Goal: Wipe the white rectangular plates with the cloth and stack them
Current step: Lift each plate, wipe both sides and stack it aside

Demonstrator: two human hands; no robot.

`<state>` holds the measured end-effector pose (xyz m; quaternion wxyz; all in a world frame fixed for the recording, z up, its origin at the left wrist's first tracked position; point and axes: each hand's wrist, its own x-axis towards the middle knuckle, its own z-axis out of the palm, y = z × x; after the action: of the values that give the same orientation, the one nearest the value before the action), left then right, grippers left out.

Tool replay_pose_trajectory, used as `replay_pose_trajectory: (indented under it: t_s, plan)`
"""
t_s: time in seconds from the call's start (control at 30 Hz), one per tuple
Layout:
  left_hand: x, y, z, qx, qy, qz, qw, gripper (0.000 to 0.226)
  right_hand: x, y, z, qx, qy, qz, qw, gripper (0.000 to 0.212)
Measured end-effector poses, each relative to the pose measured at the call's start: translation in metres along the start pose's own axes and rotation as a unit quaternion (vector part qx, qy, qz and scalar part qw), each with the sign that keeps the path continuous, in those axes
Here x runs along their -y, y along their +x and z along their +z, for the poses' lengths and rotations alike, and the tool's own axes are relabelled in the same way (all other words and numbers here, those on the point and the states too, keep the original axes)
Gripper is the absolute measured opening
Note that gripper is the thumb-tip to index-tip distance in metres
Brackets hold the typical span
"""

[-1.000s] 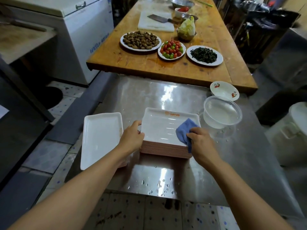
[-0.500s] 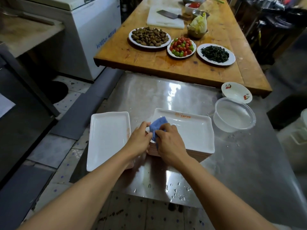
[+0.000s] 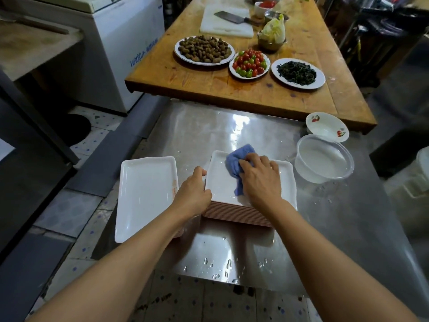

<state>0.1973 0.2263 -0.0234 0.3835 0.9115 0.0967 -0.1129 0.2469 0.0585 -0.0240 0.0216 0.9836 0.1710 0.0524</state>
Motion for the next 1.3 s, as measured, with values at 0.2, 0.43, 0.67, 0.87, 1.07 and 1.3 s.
replay_pose_trajectory:
  t_s: [0.2,0.43,0.67,0.87,1.07,1.3]
  plan:
    - [0.000,-0.001,-0.001,-0.007,-0.006,0.000,1.000,0.038,-0.050,-0.021,-0.007,0.004,-0.042,0.084,0.996,0.029]
    - [-0.002,-0.004,0.003,-0.017,-0.040,-0.026,0.999,0.036,-0.054,-0.045,-0.033,0.091,-0.038,0.024,0.995,0.034]
    - [0.002,-0.002,0.004,-0.016,-0.089,-0.034,0.995,0.029,-0.004,-0.070,-0.029,0.118,0.099,0.004,0.988,0.017]
    - [0.003,-0.006,0.002,-0.006,-0.145,-0.027,0.989,0.030,0.065,-0.058,-0.020,0.036,0.202,-0.036,0.978,0.029]
    - [-0.002,-0.006,0.005,-0.021,-0.079,-0.045,0.996,0.030,0.032,-0.075,-0.014,0.022,0.132,-0.030,0.991,0.023]
    - [-0.004,-0.005,0.008,-0.034,-0.045,-0.057,0.997,0.038,-0.030,-0.107,-0.027,0.041,0.019,0.057,0.997,0.027]
